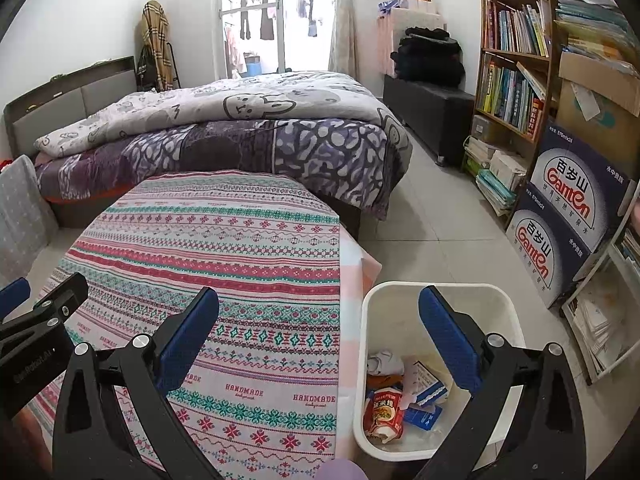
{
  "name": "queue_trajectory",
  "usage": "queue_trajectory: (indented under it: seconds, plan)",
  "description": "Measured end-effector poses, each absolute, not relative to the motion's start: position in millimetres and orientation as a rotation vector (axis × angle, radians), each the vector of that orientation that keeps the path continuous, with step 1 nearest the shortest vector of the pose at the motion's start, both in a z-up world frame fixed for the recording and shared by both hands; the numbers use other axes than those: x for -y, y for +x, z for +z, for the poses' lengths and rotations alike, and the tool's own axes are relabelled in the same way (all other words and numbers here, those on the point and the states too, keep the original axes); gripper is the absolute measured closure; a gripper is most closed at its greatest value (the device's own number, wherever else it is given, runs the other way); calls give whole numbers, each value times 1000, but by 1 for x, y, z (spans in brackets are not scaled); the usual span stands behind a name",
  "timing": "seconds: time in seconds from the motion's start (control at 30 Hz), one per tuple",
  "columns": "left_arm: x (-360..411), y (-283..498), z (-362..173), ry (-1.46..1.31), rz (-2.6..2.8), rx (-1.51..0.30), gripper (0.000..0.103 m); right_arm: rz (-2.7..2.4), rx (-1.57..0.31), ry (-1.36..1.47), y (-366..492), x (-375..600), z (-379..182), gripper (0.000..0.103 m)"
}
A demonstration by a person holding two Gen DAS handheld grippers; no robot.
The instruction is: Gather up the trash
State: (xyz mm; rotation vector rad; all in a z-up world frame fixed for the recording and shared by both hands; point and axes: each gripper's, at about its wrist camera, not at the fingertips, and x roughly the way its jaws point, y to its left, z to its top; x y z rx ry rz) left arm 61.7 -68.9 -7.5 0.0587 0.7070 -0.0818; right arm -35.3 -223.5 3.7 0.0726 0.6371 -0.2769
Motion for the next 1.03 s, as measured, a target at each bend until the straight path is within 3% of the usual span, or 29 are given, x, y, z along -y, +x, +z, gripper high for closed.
queue_trajectory:
  seconds: [0.33,0.4,0.47,0.73,0.8,0.83,0.93,1.03]
  plan:
    - [66,63,-11,63,-84,-708,15,-271,-649,62,-35,223,1,7]
    - [66,63,-11,64,-86,-708,18,-272,-651,62,-35,223,1,7]
    - [64,63,-13,56,-103,-715,31,-272,-651,64,-35,223,1,7]
    - [64,63,-12,72,-108,-709,32,-272,-661,75,-35,226,-1,7]
    - [65,63,-11,80,-95,-699,30,-274,-657,77,-35,227,-1,7]
    - [66,63,-10,83,-90,-699,23,-275,-655,77,-35,227,0,7]
    - [66,65,-10,86,-81,-703,15,-277,-655,80,-36,227,0,7]
    - [64,66,-10,82,-80,-707,13,-275,-658,79,-36,227,-1,7]
